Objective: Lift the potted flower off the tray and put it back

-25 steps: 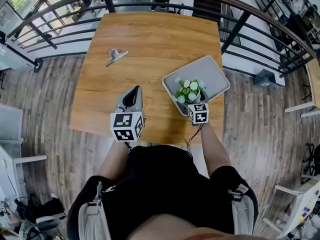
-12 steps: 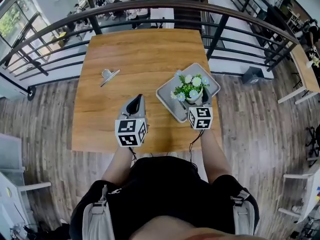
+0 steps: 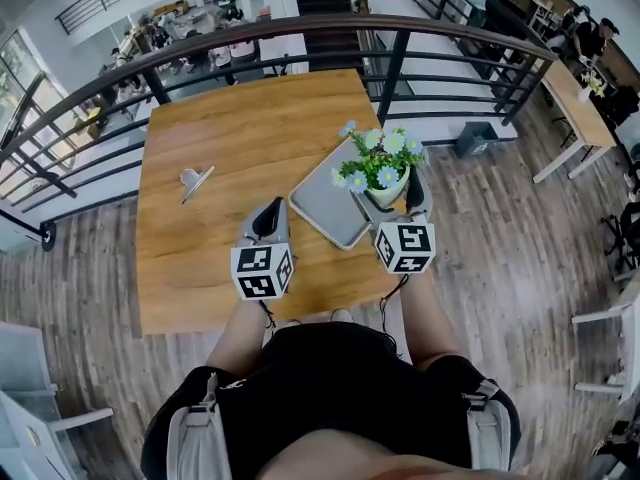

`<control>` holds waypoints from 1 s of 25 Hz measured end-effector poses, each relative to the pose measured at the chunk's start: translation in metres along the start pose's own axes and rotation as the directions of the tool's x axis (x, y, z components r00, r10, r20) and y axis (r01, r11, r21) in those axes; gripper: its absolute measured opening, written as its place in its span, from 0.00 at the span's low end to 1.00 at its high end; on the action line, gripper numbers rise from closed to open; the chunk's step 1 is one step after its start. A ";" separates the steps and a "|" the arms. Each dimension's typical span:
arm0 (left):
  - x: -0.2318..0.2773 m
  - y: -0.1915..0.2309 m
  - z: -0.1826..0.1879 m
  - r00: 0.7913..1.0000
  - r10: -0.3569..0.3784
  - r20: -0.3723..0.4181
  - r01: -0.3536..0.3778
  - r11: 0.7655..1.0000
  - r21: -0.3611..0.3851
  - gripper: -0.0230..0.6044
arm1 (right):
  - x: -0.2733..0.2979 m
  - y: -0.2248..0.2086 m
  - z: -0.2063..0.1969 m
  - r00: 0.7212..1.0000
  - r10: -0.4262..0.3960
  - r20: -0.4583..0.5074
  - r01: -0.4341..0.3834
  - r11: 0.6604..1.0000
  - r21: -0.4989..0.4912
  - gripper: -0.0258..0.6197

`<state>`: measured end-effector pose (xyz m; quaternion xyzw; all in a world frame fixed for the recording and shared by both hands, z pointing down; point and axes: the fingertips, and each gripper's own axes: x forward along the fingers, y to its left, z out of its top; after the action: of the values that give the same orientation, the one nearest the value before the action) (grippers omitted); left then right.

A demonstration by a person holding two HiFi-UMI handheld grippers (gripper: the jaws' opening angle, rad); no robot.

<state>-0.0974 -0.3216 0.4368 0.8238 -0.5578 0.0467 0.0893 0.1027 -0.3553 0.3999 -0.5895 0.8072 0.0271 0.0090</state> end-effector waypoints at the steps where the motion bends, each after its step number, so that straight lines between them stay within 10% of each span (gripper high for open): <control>1: 0.001 -0.005 0.000 1.000 -0.012 -0.001 0.012 1.000 0.004 0.06 | -0.006 -0.002 0.004 1.000 -0.007 0.009 0.007 1.000 -0.001 0.89; 25: 0.011 -0.046 -0.004 0.994 -0.111 -0.011 0.111 0.994 0.023 0.06 | -0.054 -0.006 -0.011 0.998 -0.055 -0.002 0.055 0.998 0.011 0.87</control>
<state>-0.0507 -0.3146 0.4385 0.8544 -0.5100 0.0521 0.0848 0.1250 -0.3059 0.4127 -0.6115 0.7908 0.0219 0.0124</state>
